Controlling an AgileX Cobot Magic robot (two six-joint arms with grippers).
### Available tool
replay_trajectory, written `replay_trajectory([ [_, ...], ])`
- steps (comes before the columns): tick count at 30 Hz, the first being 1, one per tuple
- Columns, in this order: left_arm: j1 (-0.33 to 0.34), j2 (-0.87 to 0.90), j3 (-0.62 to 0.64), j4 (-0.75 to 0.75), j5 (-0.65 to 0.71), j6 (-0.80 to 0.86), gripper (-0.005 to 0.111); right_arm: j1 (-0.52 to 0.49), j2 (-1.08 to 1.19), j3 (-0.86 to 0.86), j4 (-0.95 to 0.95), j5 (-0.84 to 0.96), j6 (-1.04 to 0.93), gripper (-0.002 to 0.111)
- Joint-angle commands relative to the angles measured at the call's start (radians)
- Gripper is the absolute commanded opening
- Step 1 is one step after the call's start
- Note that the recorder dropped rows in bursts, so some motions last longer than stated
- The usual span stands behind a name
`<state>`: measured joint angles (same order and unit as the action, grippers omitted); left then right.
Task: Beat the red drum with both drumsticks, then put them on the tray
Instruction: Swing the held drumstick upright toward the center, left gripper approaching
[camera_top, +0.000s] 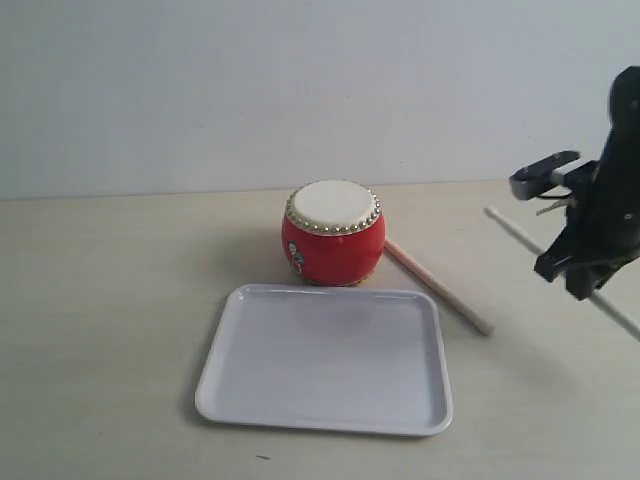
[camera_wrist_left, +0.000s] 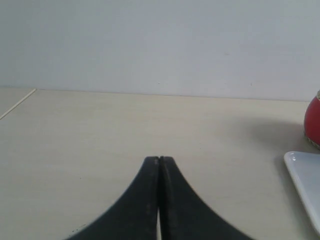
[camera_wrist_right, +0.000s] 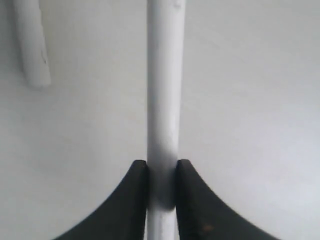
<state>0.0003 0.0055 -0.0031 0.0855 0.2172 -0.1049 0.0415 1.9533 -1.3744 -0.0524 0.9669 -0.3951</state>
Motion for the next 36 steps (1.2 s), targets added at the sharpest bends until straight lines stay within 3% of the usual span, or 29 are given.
replay_trajectory([
  [1, 0.003, -0.006, 0.003, 0.001, -0.003, -0.005, 0.0, -0.055, -0.229, 0.16, 0.011, -0.011, 0.102, 0.0],
  [7, 0.003, -0.006, 0.003, 0.001, -0.003, -0.005, 0.0, -0.065, -0.576, 0.399, 0.063, -0.068, 0.12, 0.0],
  [15, 0.003, -0.006, 0.003, 0.001, -0.003, -0.005, 0.0, -0.065, -0.85, 0.551, 0.23, -0.109, 0.113, 0.0],
  [25, 0.003, -0.006, 0.003, 0.001, -0.003, -0.005, 0.0, -0.065, -0.943, 0.667, 0.42, -0.165, 0.037, 0.0],
  [32, 0.003, -0.006, 0.003, 0.145, -0.003, -0.001, 0.0, -0.065, -0.976, 0.688, 0.458, -0.116, 0.03, 0.0],
  [36, 0.003, -0.006, 0.003, 0.147, -0.003, -0.001, 0.0, -0.065, -0.98, 0.688, 0.474, -0.102, 0.027, 0.0],
])
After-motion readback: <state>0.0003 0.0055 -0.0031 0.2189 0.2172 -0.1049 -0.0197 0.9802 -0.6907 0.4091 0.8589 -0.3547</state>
